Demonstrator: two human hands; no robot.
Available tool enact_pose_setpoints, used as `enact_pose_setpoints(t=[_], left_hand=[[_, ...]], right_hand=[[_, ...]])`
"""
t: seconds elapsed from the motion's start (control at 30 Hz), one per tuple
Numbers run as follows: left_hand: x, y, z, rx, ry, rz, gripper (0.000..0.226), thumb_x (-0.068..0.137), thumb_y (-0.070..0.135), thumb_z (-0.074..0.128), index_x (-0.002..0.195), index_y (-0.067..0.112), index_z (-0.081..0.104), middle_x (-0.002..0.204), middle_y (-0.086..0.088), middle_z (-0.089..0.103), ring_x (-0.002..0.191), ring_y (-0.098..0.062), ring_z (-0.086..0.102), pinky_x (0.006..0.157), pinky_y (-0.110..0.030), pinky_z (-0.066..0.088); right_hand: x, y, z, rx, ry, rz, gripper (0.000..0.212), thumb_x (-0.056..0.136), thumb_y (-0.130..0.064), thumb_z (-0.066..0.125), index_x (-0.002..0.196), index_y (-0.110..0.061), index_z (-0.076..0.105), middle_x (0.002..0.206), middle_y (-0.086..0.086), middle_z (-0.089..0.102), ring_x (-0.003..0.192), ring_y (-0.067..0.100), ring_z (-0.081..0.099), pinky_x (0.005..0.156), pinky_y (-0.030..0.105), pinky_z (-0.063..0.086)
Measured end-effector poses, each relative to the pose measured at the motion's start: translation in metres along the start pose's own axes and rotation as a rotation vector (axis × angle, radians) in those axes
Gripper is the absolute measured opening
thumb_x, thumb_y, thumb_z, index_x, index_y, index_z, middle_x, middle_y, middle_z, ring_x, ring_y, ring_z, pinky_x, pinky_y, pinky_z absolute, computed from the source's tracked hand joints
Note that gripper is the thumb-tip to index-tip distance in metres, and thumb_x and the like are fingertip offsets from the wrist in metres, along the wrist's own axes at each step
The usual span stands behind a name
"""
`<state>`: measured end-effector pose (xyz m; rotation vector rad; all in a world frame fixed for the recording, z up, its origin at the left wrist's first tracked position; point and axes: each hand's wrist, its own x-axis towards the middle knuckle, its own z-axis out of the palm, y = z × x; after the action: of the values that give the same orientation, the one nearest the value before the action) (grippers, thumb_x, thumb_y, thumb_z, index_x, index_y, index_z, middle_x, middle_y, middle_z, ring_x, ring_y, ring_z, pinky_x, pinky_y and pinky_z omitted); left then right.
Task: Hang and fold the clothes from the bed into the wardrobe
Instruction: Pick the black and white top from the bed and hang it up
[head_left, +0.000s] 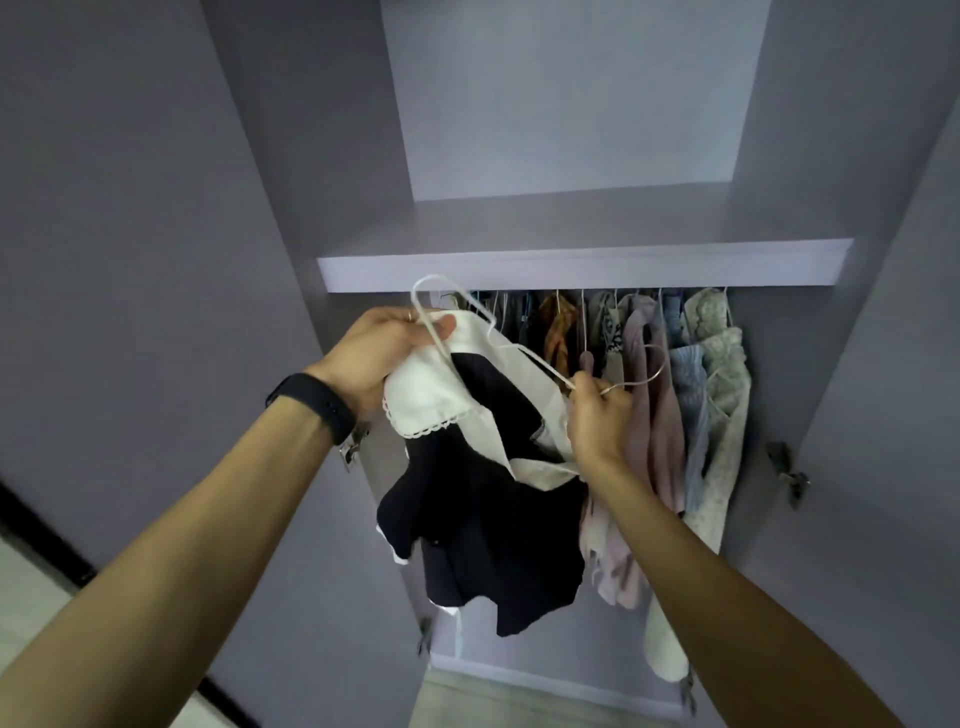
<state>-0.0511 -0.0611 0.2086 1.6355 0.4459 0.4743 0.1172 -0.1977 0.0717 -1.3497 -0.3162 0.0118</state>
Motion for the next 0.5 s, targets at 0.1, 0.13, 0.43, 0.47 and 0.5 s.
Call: enact_pose_setpoints(t=[0.1, 0.13, 0.43, 0.47, 0.5], left_hand=[[0.000, 0.019, 0.013, -0.010, -0.098, 0.006, 0.029, 0.088, 0.010, 0.071, 0.110, -0.009, 0.069, 0.103, -0.021, 0.073, 0.089, -0.029, 0.073, 0.079, -0.035, 0.061], [-0.001, 0.024, 0.014, -0.006, -0.109, 0.011, 0.029, 0.088, 0.009, 0.070, 0.111, -0.010, 0.069, 0.104, -0.022, 0.073, 0.089, -0.030, 0.072, 0.080, -0.037, 0.061], [-0.010, 0.015, -0.049, 0.712, 0.234, 0.127, 0.011, 0.092, 0.019, 0.068, 0.094, 0.024, 0.078, 0.082, 0.008, 0.070, 0.082, -0.011, 0.061, 0.071, -0.019, 0.046], [-0.011, 0.015, -0.054, 0.821, 0.251, 0.149, 0.013, 0.093, 0.020, 0.067, 0.099, 0.025, 0.078, 0.086, 0.009, 0.071, 0.086, -0.010, 0.063, 0.071, -0.015, 0.045], [-0.009, 0.016, -0.059, 0.874, 0.239, 0.171, 0.015, 0.094, 0.020, 0.066, 0.102, 0.024, 0.078, 0.091, 0.008, 0.073, 0.090, -0.010, 0.064, 0.074, -0.013, 0.045]], right_hand=[[-0.001, -0.006, 0.020, 0.147, 0.079, 0.120, 0.039, 0.064, -0.049, 0.052, 0.044, -0.016, 0.047, 0.045, 0.001, 0.038, 0.052, 0.028, 0.032, 0.056, 0.039, 0.029], [-0.001, -0.005, 0.025, 0.147, 0.089, 0.129, 0.040, 0.063, -0.051, 0.050, 0.048, -0.014, 0.055, 0.044, 0.002, 0.044, 0.051, 0.032, 0.037, 0.057, 0.036, 0.031], [0.001, 0.006, 0.003, -0.354, -0.107, -0.233, 0.036, 0.079, -0.035, 0.048, 0.048, -0.017, 0.042, 0.043, -0.004, 0.037, 0.048, 0.014, 0.037, 0.055, 0.032, 0.032], [0.004, -0.002, 0.004, -0.414, -0.091, -0.289, 0.039, 0.081, -0.033, 0.050, 0.048, -0.016, 0.039, 0.044, -0.002, 0.038, 0.049, 0.017, 0.039, 0.056, 0.032, 0.032], [0.006, -0.009, 0.004, -0.454, -0.070, -0.333, 0.041, 0.084, -0.030, 0.053, 0.048, -0.017, 0.038, 0.046, -0.001, 0.040, 0.049, 0.017, 0.041, 0.056, 0.031, 0.032]])
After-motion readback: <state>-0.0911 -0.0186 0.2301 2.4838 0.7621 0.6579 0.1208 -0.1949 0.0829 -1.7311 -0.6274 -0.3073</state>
